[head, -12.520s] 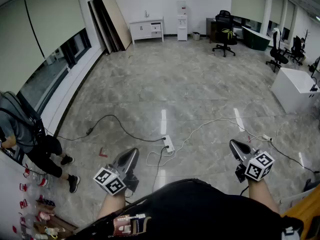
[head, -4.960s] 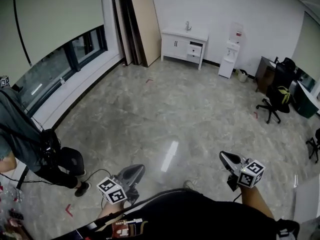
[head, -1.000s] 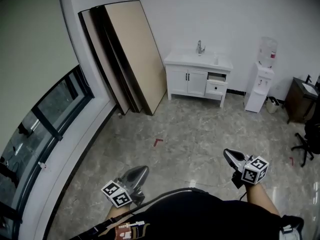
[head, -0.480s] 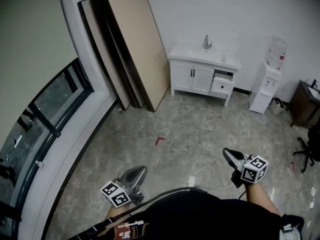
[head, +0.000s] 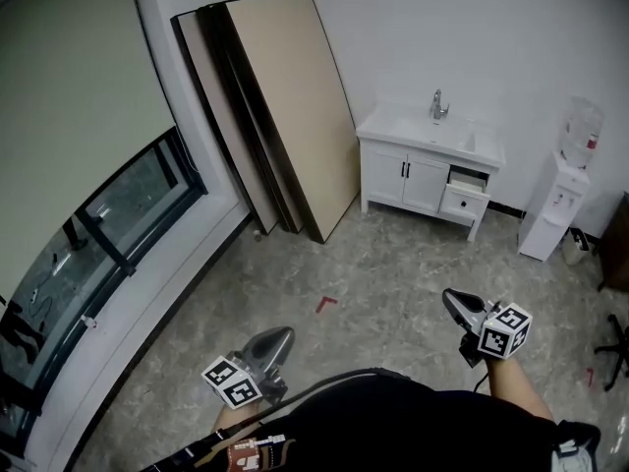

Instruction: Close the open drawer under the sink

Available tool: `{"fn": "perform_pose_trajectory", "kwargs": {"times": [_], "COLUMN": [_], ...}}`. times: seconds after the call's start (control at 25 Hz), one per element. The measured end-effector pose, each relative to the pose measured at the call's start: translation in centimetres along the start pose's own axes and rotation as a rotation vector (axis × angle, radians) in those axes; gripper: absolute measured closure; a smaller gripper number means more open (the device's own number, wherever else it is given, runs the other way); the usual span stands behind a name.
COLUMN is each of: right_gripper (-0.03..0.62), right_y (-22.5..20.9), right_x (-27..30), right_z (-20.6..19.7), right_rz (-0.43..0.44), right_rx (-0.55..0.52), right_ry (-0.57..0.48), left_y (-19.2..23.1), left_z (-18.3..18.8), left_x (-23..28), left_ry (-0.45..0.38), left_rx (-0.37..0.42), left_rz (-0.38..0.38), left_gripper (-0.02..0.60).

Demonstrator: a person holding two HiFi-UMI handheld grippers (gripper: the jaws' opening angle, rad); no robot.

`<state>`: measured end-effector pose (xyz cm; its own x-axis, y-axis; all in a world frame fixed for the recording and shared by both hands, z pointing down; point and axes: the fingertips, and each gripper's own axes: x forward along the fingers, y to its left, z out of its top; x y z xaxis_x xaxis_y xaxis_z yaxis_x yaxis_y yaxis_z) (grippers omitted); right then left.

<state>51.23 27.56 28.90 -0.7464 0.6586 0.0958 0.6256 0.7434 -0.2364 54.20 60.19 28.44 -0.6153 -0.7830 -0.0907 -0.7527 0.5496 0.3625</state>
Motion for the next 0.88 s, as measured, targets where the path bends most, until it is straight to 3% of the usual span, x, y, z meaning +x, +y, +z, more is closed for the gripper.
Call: {"fn": "perform_pose_trajectory", "kwargs": {"times": [0.12, 0.32, 0.48, 0.64, 0.88], "right_gripper": [0.592, 0.592, 0.592, 0.592, 0.592], "right_y": [-4.0, -10.1, -12.4, -15.5, -18.7], "right_x": [0.9, 1.8, 3.1, 3.7, 7.0], "right_z": [1.2, 0.7, 0.2, 0.4, 1.8], "right_rz": [0.034, 0.055, 0.062, 0.009, -0.092], "right_rx": [-0.006, 0.044, 0.063, 0.075, 0.053], "right_ry": [-0.003, 0.000, 0.004, -0.001, -0.002], "left_y": [0.1, -0.8, 0.5, 3.3, 8.9], "left_z": [-0.1, -2.4, -2.3, -1.9, -1.4], "left_x": [3.8, 10.2, 13.1, 15.9, 20.6], "left_ry": [-0.017, 0.030, 0.062, 0.068, 0.075], "left_rx": [-0.002, -0.002, 0.007, -0.005, -0.043], "left_rz": [0.024, 0.012, 0.002, -0.016, -0.125], "left_gripper": [0.581, 0.581, 0.581, 0.581, 0.581]}}
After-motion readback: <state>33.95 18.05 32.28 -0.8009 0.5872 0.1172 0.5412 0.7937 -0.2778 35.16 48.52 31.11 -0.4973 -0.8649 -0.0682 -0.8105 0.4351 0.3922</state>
